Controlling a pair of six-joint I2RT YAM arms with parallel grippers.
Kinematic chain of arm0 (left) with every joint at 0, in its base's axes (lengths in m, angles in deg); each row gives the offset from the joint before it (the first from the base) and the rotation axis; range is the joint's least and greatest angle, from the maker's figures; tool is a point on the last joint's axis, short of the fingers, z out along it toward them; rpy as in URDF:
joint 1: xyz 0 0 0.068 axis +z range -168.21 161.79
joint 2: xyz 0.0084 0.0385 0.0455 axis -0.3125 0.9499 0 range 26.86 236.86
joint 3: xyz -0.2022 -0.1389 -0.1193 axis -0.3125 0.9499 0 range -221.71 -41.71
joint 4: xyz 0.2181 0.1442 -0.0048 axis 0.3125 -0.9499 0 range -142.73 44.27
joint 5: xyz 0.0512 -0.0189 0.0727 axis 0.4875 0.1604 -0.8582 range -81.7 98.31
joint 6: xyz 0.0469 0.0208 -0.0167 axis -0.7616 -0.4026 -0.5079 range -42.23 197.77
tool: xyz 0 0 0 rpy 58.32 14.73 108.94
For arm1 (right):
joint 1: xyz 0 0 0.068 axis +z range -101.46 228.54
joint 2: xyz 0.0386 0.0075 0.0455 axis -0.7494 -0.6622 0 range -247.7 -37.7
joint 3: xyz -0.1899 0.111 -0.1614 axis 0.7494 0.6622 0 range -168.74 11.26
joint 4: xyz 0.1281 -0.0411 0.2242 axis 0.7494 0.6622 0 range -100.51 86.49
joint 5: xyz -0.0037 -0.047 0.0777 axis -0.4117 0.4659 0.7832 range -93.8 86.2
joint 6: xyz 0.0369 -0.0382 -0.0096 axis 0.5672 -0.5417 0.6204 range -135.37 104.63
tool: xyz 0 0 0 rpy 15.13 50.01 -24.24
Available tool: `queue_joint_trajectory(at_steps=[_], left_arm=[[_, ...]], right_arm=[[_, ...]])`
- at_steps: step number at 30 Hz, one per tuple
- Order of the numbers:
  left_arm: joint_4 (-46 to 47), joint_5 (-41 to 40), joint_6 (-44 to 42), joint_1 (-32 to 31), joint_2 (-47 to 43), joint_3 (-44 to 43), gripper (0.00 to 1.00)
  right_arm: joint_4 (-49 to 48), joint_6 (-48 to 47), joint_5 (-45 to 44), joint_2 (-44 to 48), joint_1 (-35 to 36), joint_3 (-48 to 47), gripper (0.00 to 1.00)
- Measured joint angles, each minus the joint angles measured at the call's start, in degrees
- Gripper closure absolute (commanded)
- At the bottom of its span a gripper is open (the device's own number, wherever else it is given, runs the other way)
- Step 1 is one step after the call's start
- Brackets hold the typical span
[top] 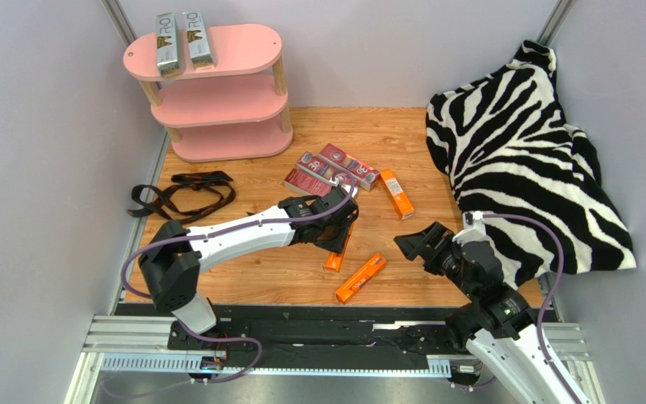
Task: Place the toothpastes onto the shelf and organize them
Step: Pick up the toothpaste from the center of the board.
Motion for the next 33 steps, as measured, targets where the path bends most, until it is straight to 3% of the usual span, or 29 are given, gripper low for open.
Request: queue_joint_trajectory(at_steps=[6, 14, 25, 33], left_arm=[[-0.52, 2.54, -2.34, 0.94, -5.16, 0.02, 0.61], [7.80, 20.44, -6.40, 7.06, -15.91, 6.38, 0.59], [26.43, 47.82, -5.53, 10.62, -23.06, 14.80, 0.58], [44.00, 59.43, 2.32, 10.93, -23.08, 21.29, 0.57]], right_arm=[[-7.28, -0.55, 6.16, -1.18, 0.00, 1.60, 0.00], [-19.89, -0.74, 15.50, -2.82, 0.00, 3.69, 0.00], [-45.16, 2.21, 29.18, -6.62, 0.00, 9.57, 0.00], [-58.77, 4.52, 34.03, -6.78, 0.00, 10.67, 0.00]])
